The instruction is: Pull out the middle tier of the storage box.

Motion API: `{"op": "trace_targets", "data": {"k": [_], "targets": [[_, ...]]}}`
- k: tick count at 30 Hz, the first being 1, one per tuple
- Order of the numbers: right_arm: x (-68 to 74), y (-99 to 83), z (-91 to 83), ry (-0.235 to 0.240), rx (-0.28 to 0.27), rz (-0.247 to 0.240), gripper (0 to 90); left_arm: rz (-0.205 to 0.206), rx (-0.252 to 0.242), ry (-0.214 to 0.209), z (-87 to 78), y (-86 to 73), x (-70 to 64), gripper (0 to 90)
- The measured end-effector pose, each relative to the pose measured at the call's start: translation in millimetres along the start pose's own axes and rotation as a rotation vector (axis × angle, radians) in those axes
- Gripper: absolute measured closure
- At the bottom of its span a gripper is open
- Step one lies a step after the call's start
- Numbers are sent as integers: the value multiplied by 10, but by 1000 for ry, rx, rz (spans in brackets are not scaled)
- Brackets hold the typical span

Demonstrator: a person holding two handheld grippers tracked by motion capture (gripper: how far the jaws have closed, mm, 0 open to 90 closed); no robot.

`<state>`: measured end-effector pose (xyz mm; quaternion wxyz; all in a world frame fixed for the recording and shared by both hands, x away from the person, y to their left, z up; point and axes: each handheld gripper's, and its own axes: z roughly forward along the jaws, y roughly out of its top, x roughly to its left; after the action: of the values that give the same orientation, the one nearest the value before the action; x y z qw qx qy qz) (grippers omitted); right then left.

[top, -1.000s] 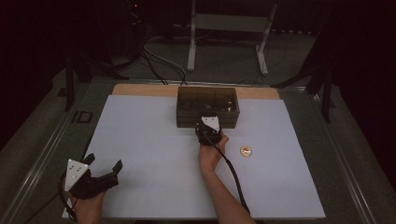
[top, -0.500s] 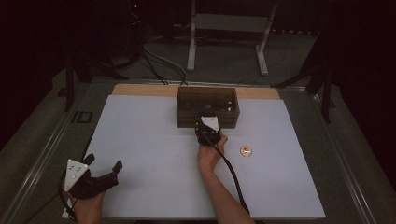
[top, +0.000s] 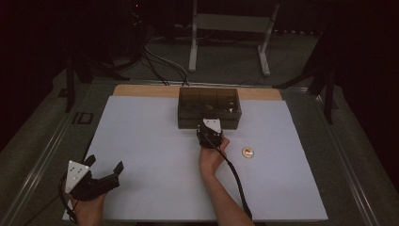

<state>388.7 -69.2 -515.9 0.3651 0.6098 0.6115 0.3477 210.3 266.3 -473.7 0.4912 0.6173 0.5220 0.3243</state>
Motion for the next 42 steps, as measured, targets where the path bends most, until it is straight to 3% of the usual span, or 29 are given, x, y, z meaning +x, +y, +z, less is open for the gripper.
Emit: {"op": "trace_targets", "data": {"k": [8, 10, 11, 16, 19, 20, 21, 22, 23, 26, 27, 29, 31, 35, 42], "targets": [[-26, -34, -68, 16, 3, -9, 558, 3, 2, 1, 3, 0, -7, 11], [-61, -19, -67, 41, 13, 4, 552, 2, 1, 0, 5, 0, -5, 12], [-97, -3, -76, 68, 16, 25, 482, 2, 2, 2, 7, 0, -2, 11], [-157, 38, -110, 125, 21, 66, 416, 3, 2, 0, 8, -1, -7, 12], [-207, 80, -133, 172, 41, 97, 273, 5, 4, 0, 11, -1, -9, 11], [-207, 80, -133, 172, 41, 97, 273, 5, 4, 0, 11, -1, -9, 12], [-241, 95, -134, 201, 54, 112, 197, 5, 5, 0, 11, -1, -9, 12], [-241, 95, -134, 201, 54, 112, 197, 5, 5, 0, 11, -1, -9, 12], [-266, 113, -135, 235, 66, 112, 126, 7, 5, 1, 12, -1, -11, 11], [-294, 128, -139, 258, 74, 109, 74, 6, 5, 0, 14, -2, -14, 11], [-318, 141, -132, 279, 92, 101, 21, 8, 7, 0, 16, -2, -14, 12], [-328, 145, -132, 289, 98, 96, 0, 9, 8, 0, 17, -1, -14, 12], [-368, 158, -123, 315, 131, 67, 0, 9, 9, -1, 18, -2, -16, 11], [-429, 186, -138, 338, 137, 27, 0, 8, 10, 0, 19, -4, -17, 11], [-541, 258, -181, 386, 138, 9, 0, 9, 11, 0, 22, -4, -19, 12]]}}
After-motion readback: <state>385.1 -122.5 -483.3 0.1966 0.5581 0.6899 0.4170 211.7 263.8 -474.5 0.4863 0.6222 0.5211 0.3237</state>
